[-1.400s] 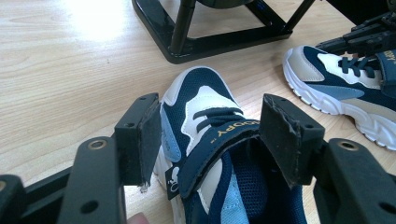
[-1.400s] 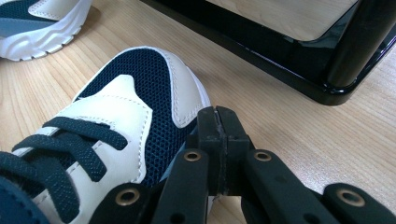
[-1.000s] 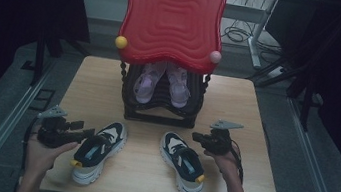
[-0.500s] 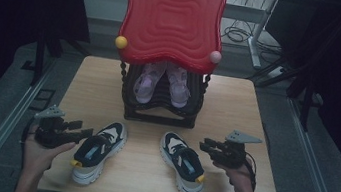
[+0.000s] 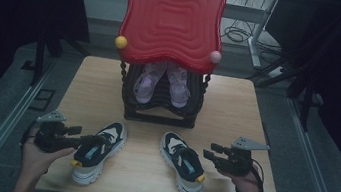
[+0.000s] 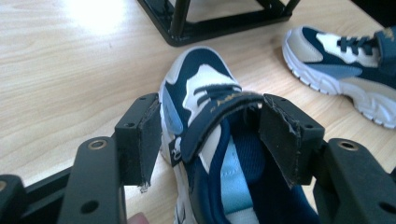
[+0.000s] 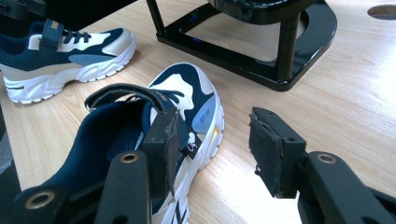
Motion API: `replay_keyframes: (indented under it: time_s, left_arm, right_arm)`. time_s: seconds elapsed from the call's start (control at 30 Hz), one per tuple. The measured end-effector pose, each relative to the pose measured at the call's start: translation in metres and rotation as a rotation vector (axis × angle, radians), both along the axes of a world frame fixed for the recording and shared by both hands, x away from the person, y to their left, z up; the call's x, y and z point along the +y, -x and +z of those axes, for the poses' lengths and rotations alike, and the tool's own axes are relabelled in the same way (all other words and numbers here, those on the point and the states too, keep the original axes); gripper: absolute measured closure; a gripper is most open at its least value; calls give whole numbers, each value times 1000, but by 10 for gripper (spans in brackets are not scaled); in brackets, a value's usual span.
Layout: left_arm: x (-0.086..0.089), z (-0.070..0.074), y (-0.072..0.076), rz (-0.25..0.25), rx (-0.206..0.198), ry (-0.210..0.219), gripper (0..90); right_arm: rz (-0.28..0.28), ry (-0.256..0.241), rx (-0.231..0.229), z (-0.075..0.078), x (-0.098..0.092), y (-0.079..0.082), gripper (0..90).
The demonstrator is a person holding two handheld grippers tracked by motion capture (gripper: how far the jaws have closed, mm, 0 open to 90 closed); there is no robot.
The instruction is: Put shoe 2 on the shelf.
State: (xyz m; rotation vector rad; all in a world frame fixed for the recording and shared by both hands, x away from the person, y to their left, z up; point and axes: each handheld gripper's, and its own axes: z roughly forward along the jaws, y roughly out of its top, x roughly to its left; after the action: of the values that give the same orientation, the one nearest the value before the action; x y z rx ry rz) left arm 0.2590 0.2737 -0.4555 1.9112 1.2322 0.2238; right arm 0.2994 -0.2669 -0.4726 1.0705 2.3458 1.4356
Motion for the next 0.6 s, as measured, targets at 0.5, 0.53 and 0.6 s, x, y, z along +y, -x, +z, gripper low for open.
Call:
replay_keyframes:
  time_s: [0.5,0.53,0.6]
  left_arm:
    - [-8,-16,-7,-39,77,-87,440]
    - [-9,-17,-8,-41,83,-95,446]
    - [-12,-20,-9,-42,93,-110,461]
  right_arm:
    - [-11,5,1,-1,0,6,510]
    - [-13,6,2,-1,0,6,510]
    - [-16,5,6,-1,0,6,509]
